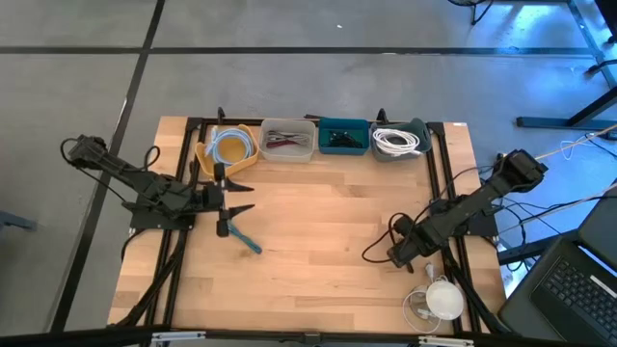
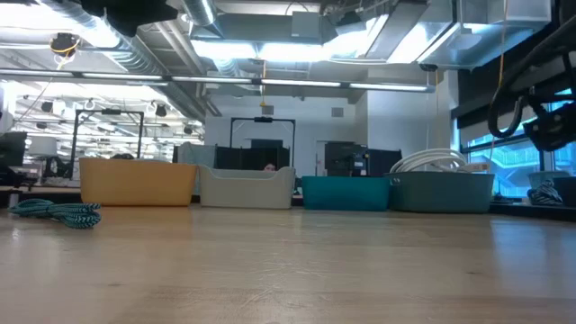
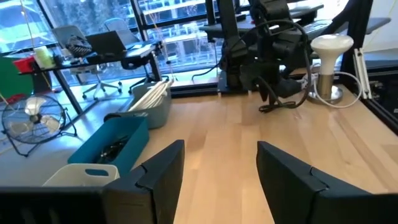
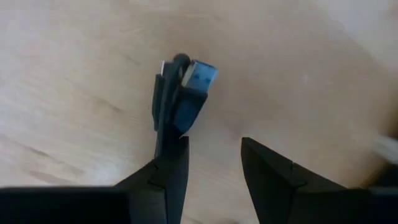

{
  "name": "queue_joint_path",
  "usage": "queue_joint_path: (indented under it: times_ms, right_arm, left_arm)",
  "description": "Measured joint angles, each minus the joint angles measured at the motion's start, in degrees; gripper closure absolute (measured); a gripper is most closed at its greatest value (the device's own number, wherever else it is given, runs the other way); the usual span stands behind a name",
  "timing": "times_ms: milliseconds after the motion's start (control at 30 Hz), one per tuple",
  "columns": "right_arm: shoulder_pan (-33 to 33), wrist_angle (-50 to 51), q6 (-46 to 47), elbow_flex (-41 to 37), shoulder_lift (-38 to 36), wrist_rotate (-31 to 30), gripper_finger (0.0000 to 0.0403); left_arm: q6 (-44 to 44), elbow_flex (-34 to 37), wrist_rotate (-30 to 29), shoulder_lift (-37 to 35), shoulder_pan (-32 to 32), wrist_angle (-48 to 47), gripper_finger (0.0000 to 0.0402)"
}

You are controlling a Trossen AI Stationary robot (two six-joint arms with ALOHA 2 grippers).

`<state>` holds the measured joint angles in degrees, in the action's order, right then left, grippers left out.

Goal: Pick & Place USB Port
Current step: Put the black charger cable into the dark blue bin

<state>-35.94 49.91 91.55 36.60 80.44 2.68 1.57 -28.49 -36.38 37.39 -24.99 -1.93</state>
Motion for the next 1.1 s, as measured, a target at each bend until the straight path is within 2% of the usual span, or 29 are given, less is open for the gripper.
queue_joint_path:
  times_ms: [133,367,700,1100]
  right_arm:
    - [0.0,-3.7,-0.4,-1.2,0.0,0.4,0.0253]
    - [-0.7,6.0,-0.6,3.4,0.0,-0.9,0.0254]
    - [-5.8,1.0,3.9,5.3,0.0,-3.8,0.0254]
    - [-5.9,-3.7,4.7,3.6,0.0,-8.2,0.0254]
  left_arm:
    - [0.1,0.0,0.1,0.0,0.0,0.0,0.0213]
    - [0.2,0.0,0.1,0.0,0.0,0.0,0.0214]
    - [0.2,0.0,0.2,0.0,0.0,0.0,0.021]
    - [0.2,0.0,0.2,0.0,0.0,0.0,0.0214]
